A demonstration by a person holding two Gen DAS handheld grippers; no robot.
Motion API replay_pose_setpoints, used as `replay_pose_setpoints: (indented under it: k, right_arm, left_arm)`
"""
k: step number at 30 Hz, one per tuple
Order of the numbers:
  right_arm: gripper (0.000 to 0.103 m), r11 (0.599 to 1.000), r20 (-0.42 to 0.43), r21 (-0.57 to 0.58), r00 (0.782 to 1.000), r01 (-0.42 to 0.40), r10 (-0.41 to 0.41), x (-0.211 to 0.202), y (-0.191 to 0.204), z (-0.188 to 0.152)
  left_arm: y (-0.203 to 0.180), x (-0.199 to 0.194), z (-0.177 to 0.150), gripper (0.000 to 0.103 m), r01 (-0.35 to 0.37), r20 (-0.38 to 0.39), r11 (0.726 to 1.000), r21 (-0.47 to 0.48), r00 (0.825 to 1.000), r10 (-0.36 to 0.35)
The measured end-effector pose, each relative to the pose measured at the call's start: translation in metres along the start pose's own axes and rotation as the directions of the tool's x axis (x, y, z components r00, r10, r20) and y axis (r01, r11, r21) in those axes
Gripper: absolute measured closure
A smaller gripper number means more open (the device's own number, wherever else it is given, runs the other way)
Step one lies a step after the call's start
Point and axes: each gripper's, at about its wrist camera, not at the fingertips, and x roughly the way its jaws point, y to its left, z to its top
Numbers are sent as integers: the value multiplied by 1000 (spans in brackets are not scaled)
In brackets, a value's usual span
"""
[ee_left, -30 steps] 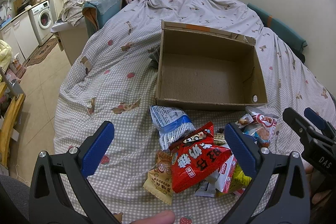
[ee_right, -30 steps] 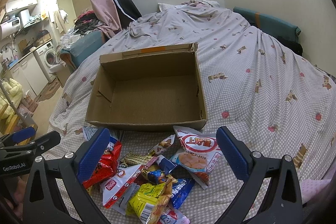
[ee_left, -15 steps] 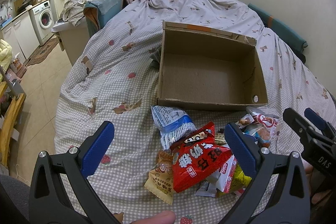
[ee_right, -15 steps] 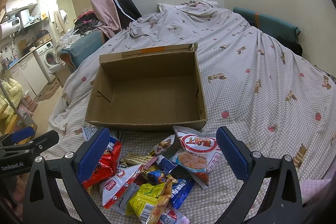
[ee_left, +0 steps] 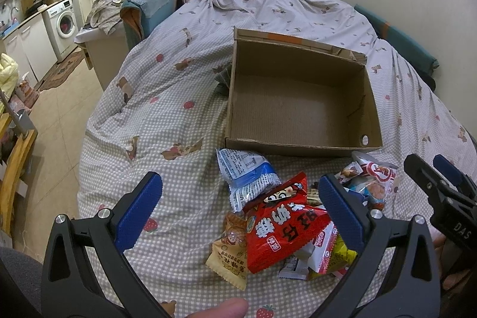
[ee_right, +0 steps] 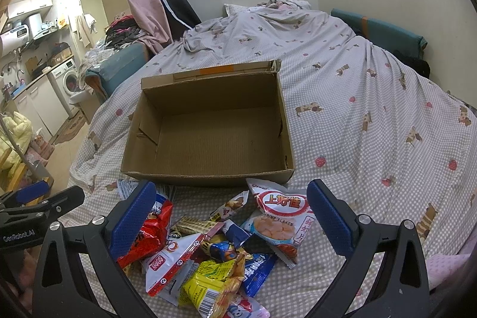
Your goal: Organize snacks
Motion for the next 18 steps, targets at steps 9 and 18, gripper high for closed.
replay_pose_setpoints:
  k: [9, 18]
  right_arm:
    - [0, 998, -42, 63, 999, 5, -3, 6, -18, -3]
    - [0, 991, -103, 121, 994, 50, -38, 8, -49, -12]
  left_arm:
    - [23, 17, 7, 0, -64, -82, 996, -59, 995, 59]
    - [66, 74, -29, 7, -103, -411, 980, -168, 911, 25]
